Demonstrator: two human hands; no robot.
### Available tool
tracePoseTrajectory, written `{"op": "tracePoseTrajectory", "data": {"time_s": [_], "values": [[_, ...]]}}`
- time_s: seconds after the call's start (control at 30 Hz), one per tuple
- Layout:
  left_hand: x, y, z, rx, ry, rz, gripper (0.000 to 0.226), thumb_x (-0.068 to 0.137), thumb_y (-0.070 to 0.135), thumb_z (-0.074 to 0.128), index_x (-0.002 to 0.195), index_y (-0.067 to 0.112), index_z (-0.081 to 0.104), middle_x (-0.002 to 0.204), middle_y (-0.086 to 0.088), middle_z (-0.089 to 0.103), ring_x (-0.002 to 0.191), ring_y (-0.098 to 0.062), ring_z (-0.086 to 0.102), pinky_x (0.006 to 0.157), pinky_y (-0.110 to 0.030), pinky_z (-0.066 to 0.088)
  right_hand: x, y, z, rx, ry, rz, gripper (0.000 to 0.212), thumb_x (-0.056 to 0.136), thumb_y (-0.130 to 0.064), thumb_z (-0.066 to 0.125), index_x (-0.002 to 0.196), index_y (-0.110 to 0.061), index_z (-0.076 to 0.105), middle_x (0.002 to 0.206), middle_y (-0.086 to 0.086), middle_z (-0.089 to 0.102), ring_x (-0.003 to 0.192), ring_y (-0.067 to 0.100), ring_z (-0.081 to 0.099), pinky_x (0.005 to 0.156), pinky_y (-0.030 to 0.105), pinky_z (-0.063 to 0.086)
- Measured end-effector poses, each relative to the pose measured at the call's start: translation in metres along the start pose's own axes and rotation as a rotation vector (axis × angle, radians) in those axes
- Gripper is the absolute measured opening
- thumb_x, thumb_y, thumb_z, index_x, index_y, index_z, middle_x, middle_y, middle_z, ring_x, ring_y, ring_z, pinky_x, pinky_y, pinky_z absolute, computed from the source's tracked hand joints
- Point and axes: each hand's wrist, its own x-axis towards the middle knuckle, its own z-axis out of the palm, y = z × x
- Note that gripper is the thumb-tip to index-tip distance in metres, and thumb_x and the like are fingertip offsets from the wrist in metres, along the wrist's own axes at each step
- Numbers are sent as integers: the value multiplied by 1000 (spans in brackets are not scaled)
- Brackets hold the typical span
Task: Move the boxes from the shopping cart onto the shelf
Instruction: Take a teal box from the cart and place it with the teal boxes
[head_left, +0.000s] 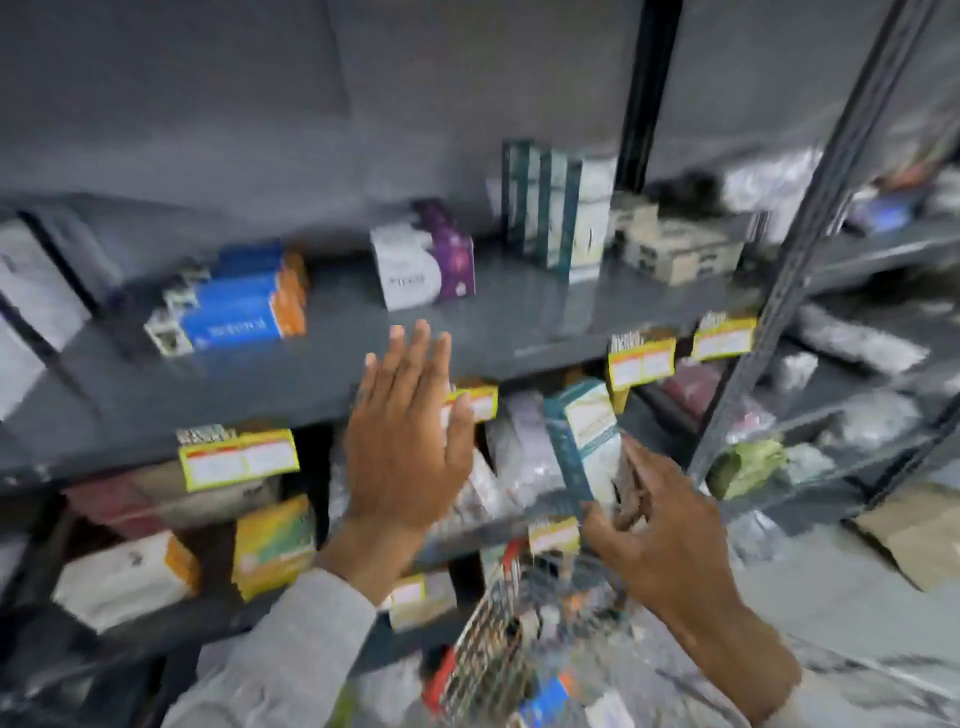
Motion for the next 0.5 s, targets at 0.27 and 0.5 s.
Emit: {"op": "tracePoseTrajectory", "data": {"time_s": [0.27,0.5], "values": [[78,-87,-3,310,-403,-202,65,98,39,21,138,1,55,147,-22,55,141,-39,46,116,-56,36,159,-54,-13,196,220,13,43,73,-42,79,110,-31,58,96,-8,72,89,20,69,78,41,55],[81,-93,3,245,-519,-260,67,104,52,19,158,13,28,169,-8,24,156,-24,19,128,-44,10,257,-21,15,173,213,136,43,79,-37,77,107,-26,47,97,-4,68,91,28,67,78,39,50]]}}
